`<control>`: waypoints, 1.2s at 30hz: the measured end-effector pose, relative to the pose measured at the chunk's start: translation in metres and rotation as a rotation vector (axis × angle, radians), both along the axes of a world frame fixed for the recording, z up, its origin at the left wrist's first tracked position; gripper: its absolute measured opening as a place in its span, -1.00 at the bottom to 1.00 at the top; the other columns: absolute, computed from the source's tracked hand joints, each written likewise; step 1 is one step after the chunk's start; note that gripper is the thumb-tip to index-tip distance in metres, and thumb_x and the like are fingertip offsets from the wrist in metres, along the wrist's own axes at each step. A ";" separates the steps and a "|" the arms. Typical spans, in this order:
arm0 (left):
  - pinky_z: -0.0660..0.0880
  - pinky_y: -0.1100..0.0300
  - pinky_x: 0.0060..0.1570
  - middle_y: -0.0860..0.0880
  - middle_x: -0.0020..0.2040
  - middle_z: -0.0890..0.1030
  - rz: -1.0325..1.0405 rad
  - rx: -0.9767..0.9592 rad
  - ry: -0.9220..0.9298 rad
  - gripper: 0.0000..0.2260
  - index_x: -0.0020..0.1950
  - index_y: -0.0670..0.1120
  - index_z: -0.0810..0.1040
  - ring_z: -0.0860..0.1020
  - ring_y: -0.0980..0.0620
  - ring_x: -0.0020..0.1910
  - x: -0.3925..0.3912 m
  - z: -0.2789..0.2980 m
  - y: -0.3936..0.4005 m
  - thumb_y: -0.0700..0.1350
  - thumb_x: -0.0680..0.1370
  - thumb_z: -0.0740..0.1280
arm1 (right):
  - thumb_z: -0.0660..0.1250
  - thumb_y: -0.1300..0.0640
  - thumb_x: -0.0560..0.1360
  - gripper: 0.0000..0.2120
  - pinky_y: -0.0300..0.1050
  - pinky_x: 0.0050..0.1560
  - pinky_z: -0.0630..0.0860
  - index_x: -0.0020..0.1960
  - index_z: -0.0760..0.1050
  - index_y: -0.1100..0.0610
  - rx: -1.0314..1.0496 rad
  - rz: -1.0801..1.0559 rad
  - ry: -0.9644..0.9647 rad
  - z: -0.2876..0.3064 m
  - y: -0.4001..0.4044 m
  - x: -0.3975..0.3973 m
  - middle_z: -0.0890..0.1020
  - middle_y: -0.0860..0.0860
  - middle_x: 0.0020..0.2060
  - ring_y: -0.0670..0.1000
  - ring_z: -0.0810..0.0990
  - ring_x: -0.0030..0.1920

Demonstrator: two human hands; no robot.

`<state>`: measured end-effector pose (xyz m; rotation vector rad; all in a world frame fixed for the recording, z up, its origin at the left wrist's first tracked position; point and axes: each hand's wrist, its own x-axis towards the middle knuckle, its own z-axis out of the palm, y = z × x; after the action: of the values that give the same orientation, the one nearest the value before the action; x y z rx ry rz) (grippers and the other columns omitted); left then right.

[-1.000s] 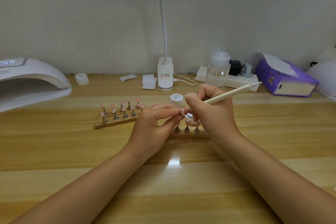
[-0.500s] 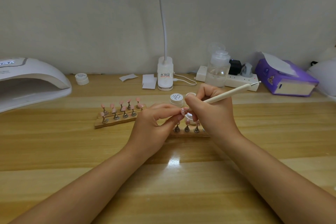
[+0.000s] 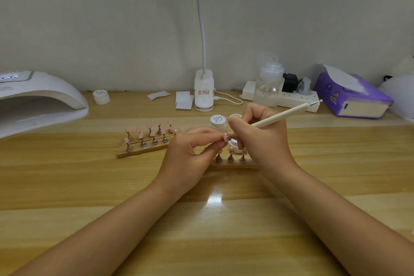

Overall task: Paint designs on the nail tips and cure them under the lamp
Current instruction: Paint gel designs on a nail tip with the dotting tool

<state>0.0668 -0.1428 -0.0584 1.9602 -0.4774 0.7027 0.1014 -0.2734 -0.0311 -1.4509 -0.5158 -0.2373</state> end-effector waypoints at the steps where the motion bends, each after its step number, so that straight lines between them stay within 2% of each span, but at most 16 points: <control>1: 0.50 0.21 -0.08 0.14 -0.18 0.63 0.000 -0.002 0.002 -0.75 0.07 -0.02 0.57 0.57 0.17 -0.16 0.000 0.000 0.000 -0.26 0.44 0.38 | 0.31 0.40 0.37 -0.58 -0.38 -0.58 0.31 -0.54 0.27 0.07 0.001 0.001 -0.001 0.000 0.000 0.000 0.38 -0.09 -0.68 -0.16 0.39 -0.64; 14: 0.51 0.17 -0.06 0.14 -0.18 0.63 -0.006 -0.002 0.002 -0.76 0.08 -0.01 0.56 0.58 0.16 -0.15 -0.001 0.001 0.000 -0.22 0.44 0.37 | 0.31 0.40 0.37 -0.53 -0.38 -0.59 0.31 -0.57 0.28 0.00 0.007 0.007 0.006 0.000 0.000 0.000 0.38 -0.10 -0.69 -0.17 0.38 -0.65; 20: 0.51 0.19 -0.06 0.17 -0.17 0.62 -0.004 0.002 0.005 -0.76 0.07 -0.01 0.57 0.57 0.19 -0.14 0.000 0.001 0.000 -0.23 0.44 0.37 | 0.31 0.41 0.36 -0.57 -0.38 -0.59 0.31 -0.54 0.27 0.06 0.011 0.006 0.010 0.000 0.000 0.000 0.36 -0.10 -0.69 -0.16 0.38 -0.64; 25: 0.51 0.16 -0.05 0.16 -0.16 0.62 0.001 0.001 0.003 -0.75 0.08 -0.01 0.57 0.58 0.17 -0.13 -0.001 0.000 0.000 -0.22 0.43 0.38 | 0.31 0.40 0.37 -0.54 -0.39 -0.59 0.31 -0.56 0.28 0.02 0.017 0.011 0.012 0.001 0.000 -0.001 0.36 -0.10 -0.68 -0.17 0.39 -0.64; 36: 0.51 0.15 -0.06 0.09 -0.18 0.64 0.001 -0.003 0.003 -0.75 0.06 -0.01 0.58 0.58 0.14 -0.15 -0.001 0.000 0.000 -0.26 0.43 0.38 | 0.31 0.40 0.36 -0.57 -0.37 -0.57 0.32 -0.55 0.27 0.05 -0.004 -0.022 0.001 -0.001 0.000 0.000 0.36 -0.11 -0.68 -0.14 0.38 -0.62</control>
<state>0.0663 -0.1427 -0.0583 1.9585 -0.4731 0.7008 0.1016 -0.2729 -0.0316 -1.4609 -0.4994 -0.2534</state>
